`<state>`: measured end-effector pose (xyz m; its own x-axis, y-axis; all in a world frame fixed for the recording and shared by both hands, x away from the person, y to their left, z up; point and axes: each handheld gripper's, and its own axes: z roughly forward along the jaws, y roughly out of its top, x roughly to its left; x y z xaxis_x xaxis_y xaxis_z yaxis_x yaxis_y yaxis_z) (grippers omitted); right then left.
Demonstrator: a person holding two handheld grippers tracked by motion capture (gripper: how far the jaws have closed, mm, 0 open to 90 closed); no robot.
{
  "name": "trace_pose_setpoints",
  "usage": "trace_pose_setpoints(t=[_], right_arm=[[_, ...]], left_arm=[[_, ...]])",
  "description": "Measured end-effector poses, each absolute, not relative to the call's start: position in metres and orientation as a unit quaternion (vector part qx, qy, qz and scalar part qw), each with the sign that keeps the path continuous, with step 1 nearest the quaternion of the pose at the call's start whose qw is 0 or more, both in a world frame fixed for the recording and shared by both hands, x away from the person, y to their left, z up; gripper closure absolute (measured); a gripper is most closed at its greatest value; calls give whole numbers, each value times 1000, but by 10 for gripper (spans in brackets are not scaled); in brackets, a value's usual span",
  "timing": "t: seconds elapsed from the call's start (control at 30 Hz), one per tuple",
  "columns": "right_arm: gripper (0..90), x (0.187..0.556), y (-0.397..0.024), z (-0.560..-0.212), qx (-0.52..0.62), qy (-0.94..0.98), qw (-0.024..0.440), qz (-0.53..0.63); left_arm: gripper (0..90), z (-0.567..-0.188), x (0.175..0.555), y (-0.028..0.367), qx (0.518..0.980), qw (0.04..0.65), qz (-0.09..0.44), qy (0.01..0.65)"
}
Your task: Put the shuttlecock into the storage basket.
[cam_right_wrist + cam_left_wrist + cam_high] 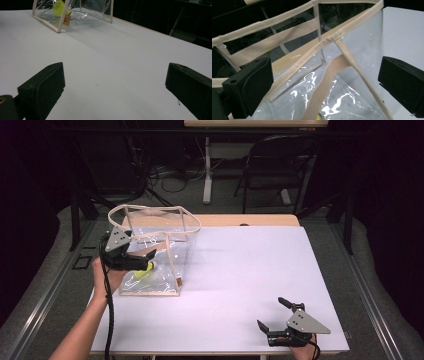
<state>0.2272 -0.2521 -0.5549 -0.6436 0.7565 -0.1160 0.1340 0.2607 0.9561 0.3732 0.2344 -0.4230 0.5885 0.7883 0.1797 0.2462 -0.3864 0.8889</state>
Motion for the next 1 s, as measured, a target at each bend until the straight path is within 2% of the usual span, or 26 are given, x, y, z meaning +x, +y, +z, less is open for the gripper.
trace_pose_setpoints(t=[0.47, 1.0], right_arm=[[20, 227, -252, -555, 301, 737, 294, 529], [20, 227, -250, -555, 301, 738, 291, 529]], left_arm=[[0, -448, 338, 224, 772, 469, 301, 305], [0, -480, 310, 231, 769, 487, 282, 303]])
